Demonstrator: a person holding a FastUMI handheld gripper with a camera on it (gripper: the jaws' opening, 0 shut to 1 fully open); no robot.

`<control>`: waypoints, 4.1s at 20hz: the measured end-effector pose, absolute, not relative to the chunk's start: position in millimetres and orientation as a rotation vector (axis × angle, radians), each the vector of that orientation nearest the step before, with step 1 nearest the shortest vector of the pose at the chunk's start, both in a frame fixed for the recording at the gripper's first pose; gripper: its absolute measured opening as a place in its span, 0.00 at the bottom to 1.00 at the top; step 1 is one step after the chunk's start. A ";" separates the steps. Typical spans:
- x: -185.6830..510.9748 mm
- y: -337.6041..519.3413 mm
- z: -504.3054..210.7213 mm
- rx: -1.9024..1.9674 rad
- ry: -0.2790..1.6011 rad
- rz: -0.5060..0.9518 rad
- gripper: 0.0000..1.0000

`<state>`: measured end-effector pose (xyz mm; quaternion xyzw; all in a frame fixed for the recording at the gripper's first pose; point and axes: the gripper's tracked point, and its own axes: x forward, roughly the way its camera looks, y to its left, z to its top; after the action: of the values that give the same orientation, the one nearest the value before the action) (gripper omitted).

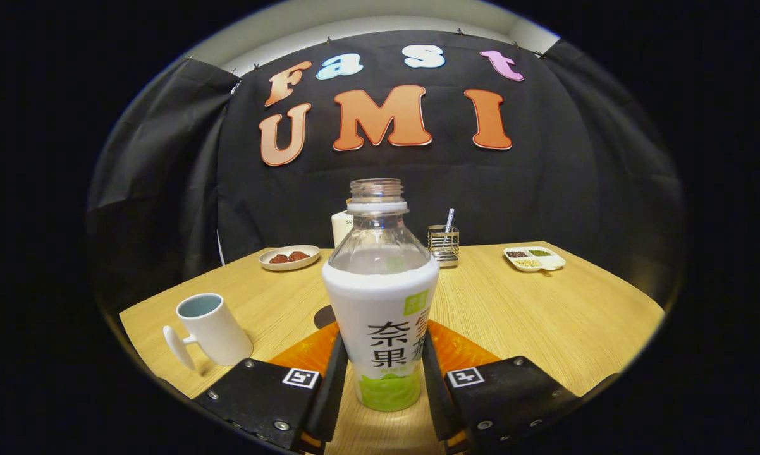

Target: Take the bottle from table, then pour the juice into the cup, finally place the bottle on the coaster

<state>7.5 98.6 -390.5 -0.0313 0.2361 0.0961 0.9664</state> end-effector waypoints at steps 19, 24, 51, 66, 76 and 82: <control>41.6 140.1 -343.5 -0.906 0.174 0.165 0.54; 39.9 157.0 -326.3 -1.170 0.011 0.174 0.54; 48.6 211.3 -343.1 -1.716 -0.258 0.308 0.54; 45.4 214.8 -334.0 -1.780 -0.326 0.307 0.53; 43.1 221.3 -325.8 -1.827 -0.374 0.317 0.53; 44.7 222.2 -324.4 -1.859 -0.387 0.321 0.53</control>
<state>44.7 222.2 -324.4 -0.7924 -0.1651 0.1367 0.5711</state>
